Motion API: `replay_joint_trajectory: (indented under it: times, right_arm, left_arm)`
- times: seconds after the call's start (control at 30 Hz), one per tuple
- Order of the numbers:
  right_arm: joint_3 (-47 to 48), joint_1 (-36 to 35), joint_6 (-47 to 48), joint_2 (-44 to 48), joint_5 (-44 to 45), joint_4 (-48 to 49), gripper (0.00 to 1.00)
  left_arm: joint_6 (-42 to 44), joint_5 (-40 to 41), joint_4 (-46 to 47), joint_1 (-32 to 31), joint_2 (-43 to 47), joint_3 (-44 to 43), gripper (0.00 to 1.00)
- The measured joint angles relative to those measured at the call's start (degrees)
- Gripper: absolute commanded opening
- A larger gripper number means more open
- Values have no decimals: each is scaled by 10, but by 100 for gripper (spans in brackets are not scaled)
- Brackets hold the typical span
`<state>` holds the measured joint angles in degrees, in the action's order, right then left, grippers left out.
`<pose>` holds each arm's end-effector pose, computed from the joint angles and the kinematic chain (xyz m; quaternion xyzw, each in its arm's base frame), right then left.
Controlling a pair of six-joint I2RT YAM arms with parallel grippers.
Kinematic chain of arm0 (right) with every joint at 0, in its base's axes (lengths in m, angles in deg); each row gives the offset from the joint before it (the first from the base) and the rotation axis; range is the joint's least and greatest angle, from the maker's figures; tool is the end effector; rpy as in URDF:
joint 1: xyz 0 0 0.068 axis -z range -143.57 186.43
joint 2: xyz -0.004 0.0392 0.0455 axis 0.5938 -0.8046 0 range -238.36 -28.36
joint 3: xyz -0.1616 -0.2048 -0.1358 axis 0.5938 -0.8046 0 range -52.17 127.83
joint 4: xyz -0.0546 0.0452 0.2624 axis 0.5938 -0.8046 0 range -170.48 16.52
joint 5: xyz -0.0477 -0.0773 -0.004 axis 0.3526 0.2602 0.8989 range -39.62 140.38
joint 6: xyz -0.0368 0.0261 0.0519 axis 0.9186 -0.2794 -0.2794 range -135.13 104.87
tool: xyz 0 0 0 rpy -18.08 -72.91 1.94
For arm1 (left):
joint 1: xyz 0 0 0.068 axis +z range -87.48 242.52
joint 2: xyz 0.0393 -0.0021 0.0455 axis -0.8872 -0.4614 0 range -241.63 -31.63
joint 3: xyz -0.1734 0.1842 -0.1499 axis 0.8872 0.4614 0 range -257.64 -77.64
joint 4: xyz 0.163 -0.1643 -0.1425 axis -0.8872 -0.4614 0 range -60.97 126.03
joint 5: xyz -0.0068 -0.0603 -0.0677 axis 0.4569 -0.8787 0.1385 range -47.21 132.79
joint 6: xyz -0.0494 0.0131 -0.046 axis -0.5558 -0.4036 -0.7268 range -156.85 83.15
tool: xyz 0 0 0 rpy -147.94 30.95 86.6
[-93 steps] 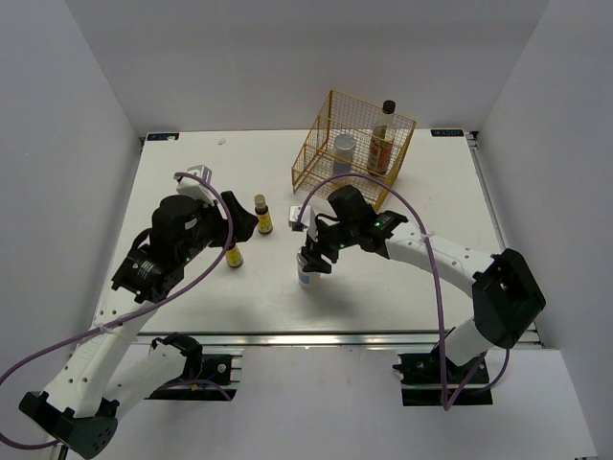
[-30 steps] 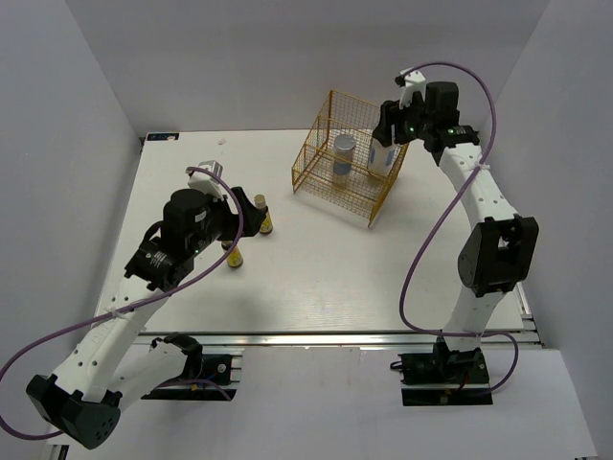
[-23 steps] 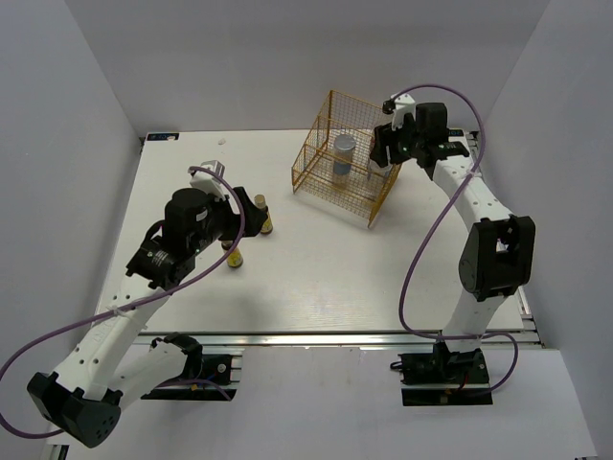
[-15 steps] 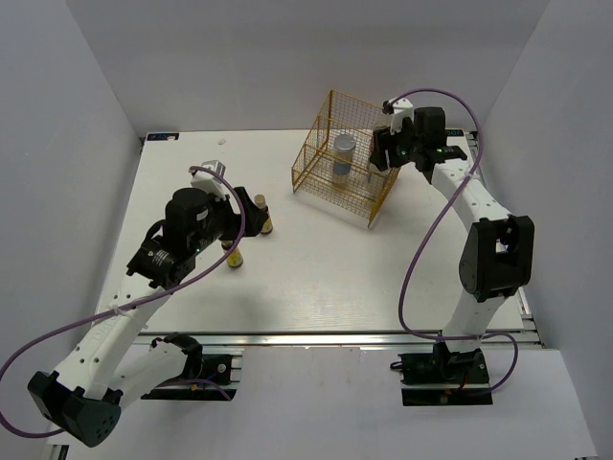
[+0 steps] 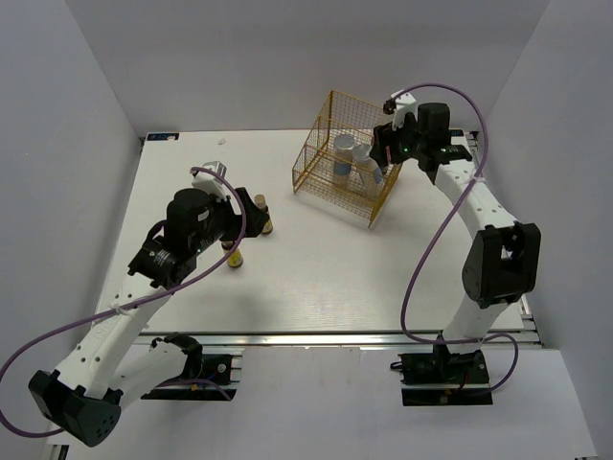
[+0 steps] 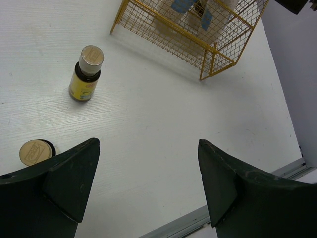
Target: Organize the condiment bottles
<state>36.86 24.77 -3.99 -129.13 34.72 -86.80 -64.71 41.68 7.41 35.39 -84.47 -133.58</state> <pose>0.4396 0.1061 0.3471 -0.2369 0.8048 0.1173 0.5314 0.1924 -0.0998 0.3593 -0.0002 0.8458 -0.2535 0.4694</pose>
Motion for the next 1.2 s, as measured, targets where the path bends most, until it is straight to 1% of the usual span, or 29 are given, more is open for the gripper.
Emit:
replay_joint_trajectory:
  times: [0.1,0.2,0.3,0.4,0.5,0.53,0.57,0.6,0.63,0.67,0.7,0.73,0.77,0.8,0.83,0.87,0.9,0.93,0.97,1.03,1.1,1.13,1.2]
  right_arm:
    - [0,0,-1,17,-6,0,72]
    - [0,0,-2,32,-14,0,69]
    - [0,0,1,47,-29,1,62]
    - [0,0,11,66,-58,6,56]
    - [-3,0,28,92,-109,23,45]
    - [-7,0,34,103,-132,30,33]
    - [-10,-1,44,113,-165,32,25]
    - [-11,-3,54,119,-191,33,10]
    - [-11,-6,59,122,-210,32,4]
    - [-11,-19,78,123,-235,29,4]
    - [-11,-37,91,121,-249,19,8]
    - [-12,-58,101,117,-258,10,31]
    - [-18,-87,109,112,-259,6,43]
    - [-26,-109,113,108,-255,6,51]
    - [-37,-140,117,101,-248,6,63]
    - [-47,-171,118,92,-237,5,66]
    - [-53,-199,118,78,-224,3,68]
    - [-52,-223,113,60,-214,1,70]
    - [-50,-243,106,41,-200,2,72]
    - [-33,-269,85,-7,-169,-5,76]
    - [0,-279,68,-57,-138,-8,78]
    - [21,-281,57,-83,-124,-13,82]
    - [50,-282,43,-121,-100,-14,84]
  left_arm:
    - [0,0,0,0,0,0,90]
    - [0,-1,0,0,-3,0,90]
    - [0,-1,-1,0,-5,0,90]
    - [1,-1,-1,0,-5,0,90]
    - [2,-2,-1,0,-5,0,89]
    - [2,-2,-1,0,-5,0,88]
    - [2,-1,-1,0,-5,0,84]
    - [2,-1,-2,0,-5,0,81]
    - [3,-1,-3,0,-5,0,76]
    - [3,1,-6,0,-5,0,70]
    - [3,4,-9,0,-5,0,50]
    - [1,8,-15,0,-5,0,41]
    - [2,16,-21,0,-4,-1,35]
    - [2,24,-29,0,-3,-2,31]
    - [2,34,-41,0,-2,-4,31]
    - [1,47,-55,0,-1,-8,35]
    - [-1,60,-69,0,2,-14,44]
    - [-3,72,-82,0,5,-19,65]
    - [-6,85,-95,0,10,-26,71]
    - [-16,112,-119,0,25,-35,79]
    - [-29,135,-139,0,45,-39,81]
    - [-34,143,-149,0,51,-39,81]
    - [-46,156,-170,0,73,-39,82]
